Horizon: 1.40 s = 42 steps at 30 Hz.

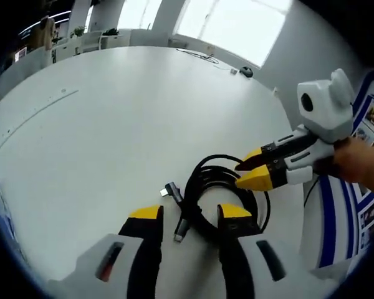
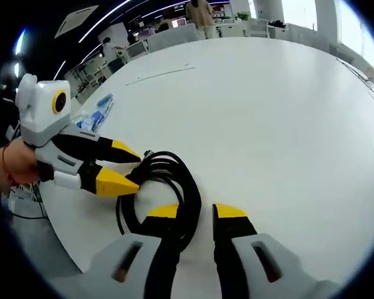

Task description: Arrange the tabletop items into an orderly group along one side of the table until the central work area is clear of visible clutter.

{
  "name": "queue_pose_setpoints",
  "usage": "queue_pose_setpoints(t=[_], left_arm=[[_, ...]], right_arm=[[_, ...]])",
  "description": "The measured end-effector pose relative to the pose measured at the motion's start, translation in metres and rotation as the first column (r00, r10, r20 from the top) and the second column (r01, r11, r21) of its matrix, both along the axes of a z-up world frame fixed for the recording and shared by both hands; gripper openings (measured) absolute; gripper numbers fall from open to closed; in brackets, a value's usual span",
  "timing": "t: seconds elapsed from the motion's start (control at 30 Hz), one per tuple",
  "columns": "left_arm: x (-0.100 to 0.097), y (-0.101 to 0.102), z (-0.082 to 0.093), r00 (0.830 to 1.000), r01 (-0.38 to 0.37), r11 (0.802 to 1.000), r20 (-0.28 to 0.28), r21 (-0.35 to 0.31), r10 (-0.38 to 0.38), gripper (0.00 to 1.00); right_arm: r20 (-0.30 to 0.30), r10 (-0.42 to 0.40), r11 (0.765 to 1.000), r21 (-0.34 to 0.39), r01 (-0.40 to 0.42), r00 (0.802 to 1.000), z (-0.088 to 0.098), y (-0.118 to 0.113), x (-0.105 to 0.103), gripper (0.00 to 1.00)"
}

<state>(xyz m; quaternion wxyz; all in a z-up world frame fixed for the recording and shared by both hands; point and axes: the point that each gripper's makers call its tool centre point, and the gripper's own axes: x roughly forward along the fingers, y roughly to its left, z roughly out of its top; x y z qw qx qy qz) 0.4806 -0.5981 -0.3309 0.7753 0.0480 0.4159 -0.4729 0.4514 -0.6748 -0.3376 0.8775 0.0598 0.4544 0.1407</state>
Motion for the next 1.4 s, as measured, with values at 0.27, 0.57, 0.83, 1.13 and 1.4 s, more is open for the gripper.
queue_pose_setpoints(t=[0.27,0.57,0.83,1.13,1.4], left_arm=[[0.000,0.004,0.007,1.000,0.009,1.000,0.019,0.000,-0.009,0.42],[0.002,0.014,0.017,0.999,-0.004,1.000,0.039,0.000,0.004,0.50],[0.004,0.023,0.030,0.998,-0.016,1.000,0.060,-0.004,0.016,0.53],[0.004,0.033,0.047,0.995,-0.036,0.999,0.092,-0.017,0.038,0.57],[0.003,0.044,0.055,0.993,-0.050,0.999,0.109,-0.020,0.052,0.59]], right_arm=[[0.008,0.000,1.000,-0.002,0.000,1.000,0.004,0.002,0.000,0.25],[0.027,0.003,1.000,-0.007,-0.003,1.000,0.016,0.002,-0.001,0.31],[0.043,0.009,1.000,-0.011,-0.009,0.999,0.027,0.002,-0.005,0.35],[0.077,0.019,1.000,-0.021,-0.017,0.997,0.042,0.003,-0.006,0.41],[0.099,0.027,0.999,-0.027,-0.024,0.995,0.054,0.007,-0.008,0.46]])
